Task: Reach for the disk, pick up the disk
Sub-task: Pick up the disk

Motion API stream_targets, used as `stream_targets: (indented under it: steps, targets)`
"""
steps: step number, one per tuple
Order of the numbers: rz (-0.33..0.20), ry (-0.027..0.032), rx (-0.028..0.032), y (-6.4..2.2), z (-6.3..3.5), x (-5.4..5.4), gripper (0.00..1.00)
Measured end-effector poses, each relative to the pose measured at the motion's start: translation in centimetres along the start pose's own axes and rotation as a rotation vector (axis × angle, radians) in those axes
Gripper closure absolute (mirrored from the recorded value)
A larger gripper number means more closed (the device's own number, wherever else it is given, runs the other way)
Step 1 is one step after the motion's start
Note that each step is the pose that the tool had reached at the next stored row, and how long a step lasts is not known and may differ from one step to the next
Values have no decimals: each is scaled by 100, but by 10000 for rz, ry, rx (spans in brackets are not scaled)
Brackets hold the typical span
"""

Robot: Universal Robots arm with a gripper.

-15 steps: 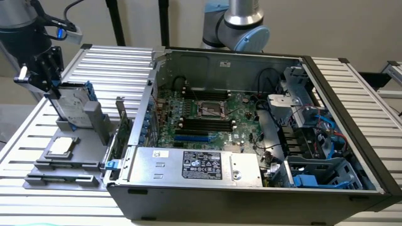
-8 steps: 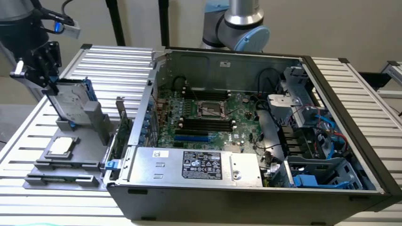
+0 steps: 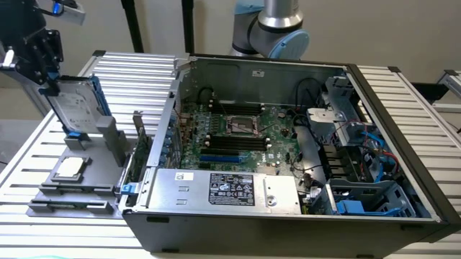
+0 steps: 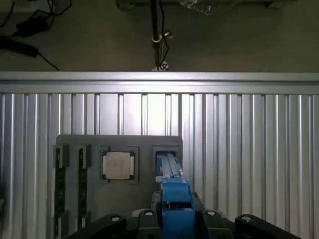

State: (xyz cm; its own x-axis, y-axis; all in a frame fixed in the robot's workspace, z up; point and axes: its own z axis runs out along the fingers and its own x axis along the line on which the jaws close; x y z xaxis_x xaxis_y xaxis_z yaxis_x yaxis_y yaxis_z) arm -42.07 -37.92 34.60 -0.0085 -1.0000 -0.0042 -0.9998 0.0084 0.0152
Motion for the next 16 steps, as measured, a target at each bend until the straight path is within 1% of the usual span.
stream_targets:
  steps: [7, 10, 13, 16]
  targets:
    - [0, -1, 2, -4, -318, 5, 67]
    - [-1, -1, 1, -27, -454, 6, 67]
    - [-2, -6, 2, -88, -590, 8, 67]
    - [-10, -28, 1, -185, -731, 12, 67]
